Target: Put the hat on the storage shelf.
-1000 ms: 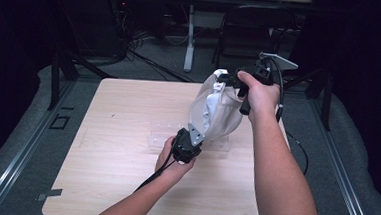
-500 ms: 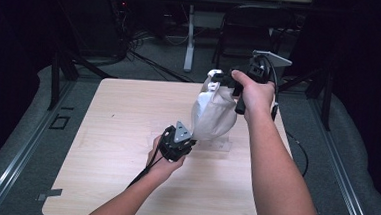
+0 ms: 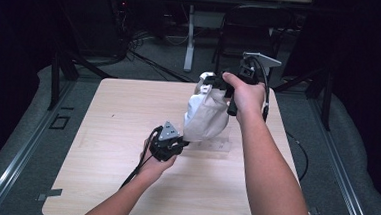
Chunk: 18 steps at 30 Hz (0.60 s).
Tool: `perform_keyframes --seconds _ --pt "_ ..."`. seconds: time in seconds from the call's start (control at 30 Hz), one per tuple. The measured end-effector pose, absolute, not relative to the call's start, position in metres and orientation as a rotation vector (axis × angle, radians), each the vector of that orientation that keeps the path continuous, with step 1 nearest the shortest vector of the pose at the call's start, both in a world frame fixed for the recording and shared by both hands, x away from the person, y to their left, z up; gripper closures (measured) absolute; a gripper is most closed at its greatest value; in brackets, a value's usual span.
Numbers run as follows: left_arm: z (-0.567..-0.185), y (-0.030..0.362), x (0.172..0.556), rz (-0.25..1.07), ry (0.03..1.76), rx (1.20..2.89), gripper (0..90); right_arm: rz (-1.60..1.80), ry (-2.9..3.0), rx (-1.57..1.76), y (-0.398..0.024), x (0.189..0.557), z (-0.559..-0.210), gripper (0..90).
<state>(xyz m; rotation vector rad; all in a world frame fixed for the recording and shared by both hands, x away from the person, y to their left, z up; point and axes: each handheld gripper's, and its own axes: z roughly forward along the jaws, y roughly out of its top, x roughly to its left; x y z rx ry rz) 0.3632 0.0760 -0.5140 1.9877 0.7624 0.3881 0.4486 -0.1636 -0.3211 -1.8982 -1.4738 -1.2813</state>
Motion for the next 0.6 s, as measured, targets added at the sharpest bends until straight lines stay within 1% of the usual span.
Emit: perform_keyframes --seconds 0.33,0.53,0.6 --pt "-0.526 0.085 0.361 0.363 0.836 1.949 83.2 -1.211 -1.548 -1.888 -0.152 0.453 -0.33 82.8" --pt "-0.535 0.088 0.359 0.358 0.868 1.943 84.2 -1.178 -1.539 -1.908 -0.154 0.454 -0.346 82.8" --pt "-0.541 0.086 0.359 0.367 0.881 1.972 84.1 -1.154 -1.559 -1.916 -0.156 0.454 -0.35 82.8"
